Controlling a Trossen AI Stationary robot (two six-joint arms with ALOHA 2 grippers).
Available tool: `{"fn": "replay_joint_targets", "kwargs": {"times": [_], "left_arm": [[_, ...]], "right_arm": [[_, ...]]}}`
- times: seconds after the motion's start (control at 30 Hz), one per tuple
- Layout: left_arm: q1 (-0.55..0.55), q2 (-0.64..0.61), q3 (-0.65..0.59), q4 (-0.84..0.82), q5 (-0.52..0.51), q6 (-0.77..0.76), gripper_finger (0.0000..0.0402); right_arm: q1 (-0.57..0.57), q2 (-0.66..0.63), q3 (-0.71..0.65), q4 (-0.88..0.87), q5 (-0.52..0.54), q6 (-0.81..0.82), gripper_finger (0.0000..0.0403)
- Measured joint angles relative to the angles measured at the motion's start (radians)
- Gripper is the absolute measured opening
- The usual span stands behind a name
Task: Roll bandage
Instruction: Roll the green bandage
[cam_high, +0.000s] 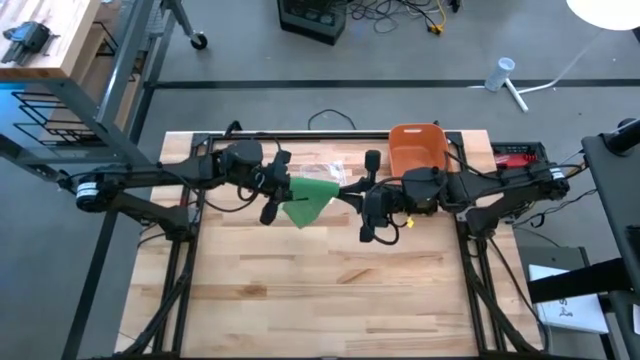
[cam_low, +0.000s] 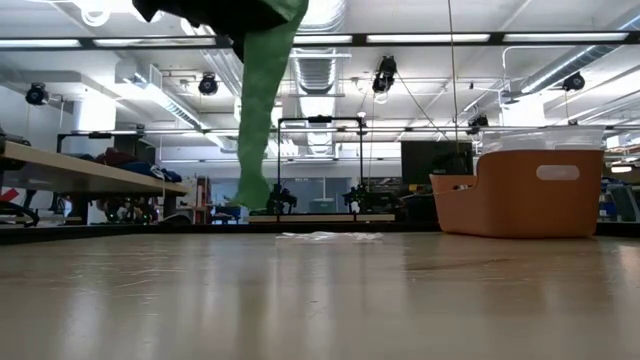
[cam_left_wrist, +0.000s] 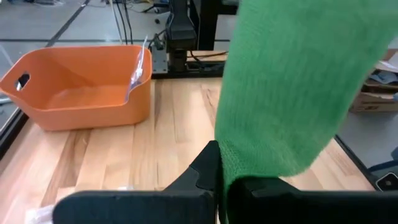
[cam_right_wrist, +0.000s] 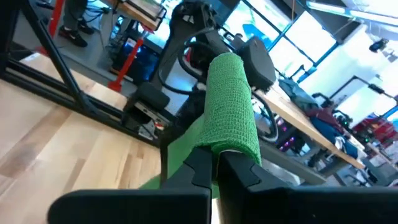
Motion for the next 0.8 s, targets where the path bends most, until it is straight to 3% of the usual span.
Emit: {"fn": "replay_joint_targets", "kwargs": {"times": [0.27, 0.47, 0.63, 0.8], "left_arm": [[0.0, -0.013, 0.0, -0.024, -0.097, 0.004, 0.0], [0.001, -0.013, 0.0, 0.071, -0.341, 0.045, 0.0], [0.011, -0.013, 0.001, 0.213, -0.554, 0.185, 0.0], [0.059, -0.018, 0.024, 0.311, -0.641, 0.315, 0.0]], "right_arm": [[0.002, -0.025, 0.0, -0.007, -0.075, 0.126, 0.0], [0.002, -0.033, 0.0, -0.009, -0.252, 0.276, 0.0], [0.002, -0.032, 0.0, -0.036, -0.35, 0.392, 0.0], [0.006, -0.032, 0.0, -0.096, -0.37, 0.457, 0.0]]}}
